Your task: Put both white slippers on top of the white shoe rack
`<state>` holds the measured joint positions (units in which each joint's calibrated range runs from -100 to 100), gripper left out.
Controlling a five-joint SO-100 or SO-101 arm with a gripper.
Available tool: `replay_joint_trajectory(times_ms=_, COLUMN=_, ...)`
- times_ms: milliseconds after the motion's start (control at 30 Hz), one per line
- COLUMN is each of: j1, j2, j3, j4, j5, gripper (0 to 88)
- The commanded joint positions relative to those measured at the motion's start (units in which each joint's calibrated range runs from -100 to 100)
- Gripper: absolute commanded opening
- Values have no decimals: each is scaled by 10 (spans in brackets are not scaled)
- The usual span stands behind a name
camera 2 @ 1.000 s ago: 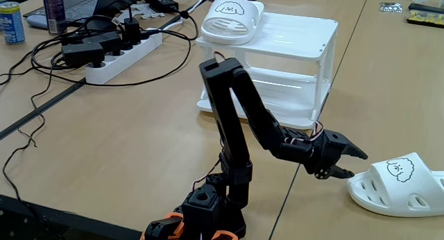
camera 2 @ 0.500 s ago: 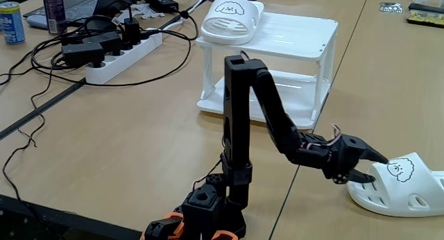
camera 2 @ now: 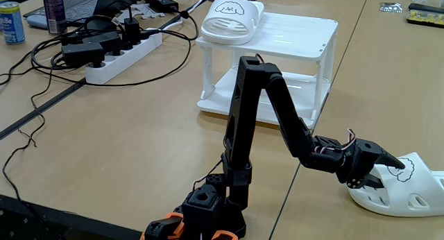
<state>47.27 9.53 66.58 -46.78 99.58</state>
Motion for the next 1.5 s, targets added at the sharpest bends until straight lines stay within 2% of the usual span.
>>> replay_joint_trajectory(times_ms=0, j1=-10, j2=-1, j3=-28, j4=-13, j5=4, gripper=187)
replay_joint_trajectory(times_ms=200, j1=-32, j2=2, j3=-28, j4=-13, j5=4, gripper=187)
replay_joint_trajectory(times_ms=1067, j1=-27, j2=60, j3=-106, j4=-13, j5=4, gripper=179)
replay_joint_trajectory(times_ms=1133, j1=-26, j2=58, j3=-103, j4=-13, j5=4, gripper=132)
replay_joint_trajectory(times_ms=1200, j1=-25, j2=56, j3=-97, j4=-13, j5=4, gripper=24)
replay_joint_trajectory(times_ms=1233, j1=-25, j2=54, j3=-94, j4=-13, j5=4, gripper=5)
replay_joint_trajectory(times_ms=1467, j1=-29, j2=-35, j3=-70, j4=-6, j5=4, gripper=8)
